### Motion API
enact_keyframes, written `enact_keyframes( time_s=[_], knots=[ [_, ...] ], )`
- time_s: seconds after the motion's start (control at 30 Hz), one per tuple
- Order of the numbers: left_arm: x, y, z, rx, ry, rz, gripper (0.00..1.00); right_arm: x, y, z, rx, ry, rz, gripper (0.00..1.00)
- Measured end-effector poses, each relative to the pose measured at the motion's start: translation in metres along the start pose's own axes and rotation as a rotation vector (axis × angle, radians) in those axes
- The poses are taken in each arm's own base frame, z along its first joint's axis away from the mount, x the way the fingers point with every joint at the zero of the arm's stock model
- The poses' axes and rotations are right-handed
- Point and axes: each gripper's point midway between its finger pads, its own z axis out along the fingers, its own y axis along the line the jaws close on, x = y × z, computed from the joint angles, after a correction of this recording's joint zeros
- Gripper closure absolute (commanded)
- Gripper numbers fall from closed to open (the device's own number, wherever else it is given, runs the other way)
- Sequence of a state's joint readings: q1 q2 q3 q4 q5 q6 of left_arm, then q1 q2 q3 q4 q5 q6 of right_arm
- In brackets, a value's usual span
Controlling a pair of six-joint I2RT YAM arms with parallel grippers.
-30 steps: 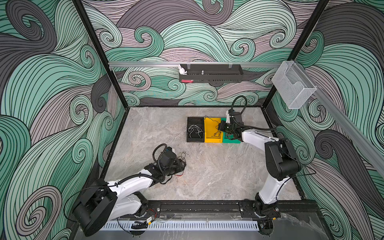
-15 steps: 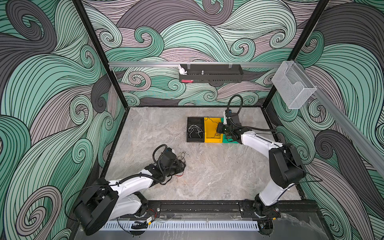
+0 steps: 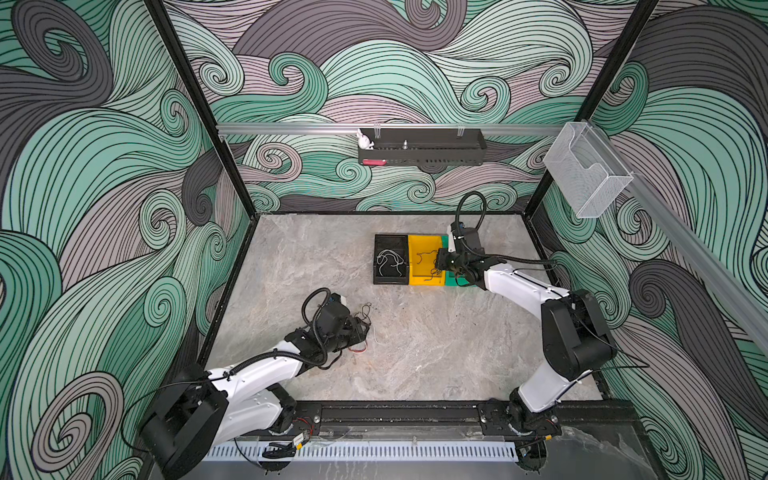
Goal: Untangle the cables
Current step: 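Lower the black wire into the yellow bin with the right gripper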
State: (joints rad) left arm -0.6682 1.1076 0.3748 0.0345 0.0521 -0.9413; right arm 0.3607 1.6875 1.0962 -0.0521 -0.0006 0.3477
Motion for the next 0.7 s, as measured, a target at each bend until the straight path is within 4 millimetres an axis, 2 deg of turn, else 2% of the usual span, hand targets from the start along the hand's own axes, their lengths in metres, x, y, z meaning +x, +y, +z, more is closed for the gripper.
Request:
enact_keyframes(
  time_s=[0.17, 0.47, 0.6, 0.7],
  knots=[
    [-0.002, 0.001, -0.003, -0.002, -0.009, -0.002, 0.51, -0.007, 0.005, 0.013, -0.005, 0.02, -0.006, 1.0],
    [-0.005, 0.009, -0.007, -0.015, -0.029, -0.013, 0.51, -0.017, 0.02, 0.053, -0.019, 0.048, -0.027, 0.99],
    [-0.005, 0.01, -0.009, -0.017, -0.034, -0.015, 0.51, -0.013, 0.019, 0.072, 0.002, 0.065, -0.041, 0.94],
    [-0.006, 0.011, -0.011, -0.015, -0.042, -0.017, 0.51, -0.009, 0.018, 0.083, 0.014, 0.081, -0.05, 0.85]
  ],
)
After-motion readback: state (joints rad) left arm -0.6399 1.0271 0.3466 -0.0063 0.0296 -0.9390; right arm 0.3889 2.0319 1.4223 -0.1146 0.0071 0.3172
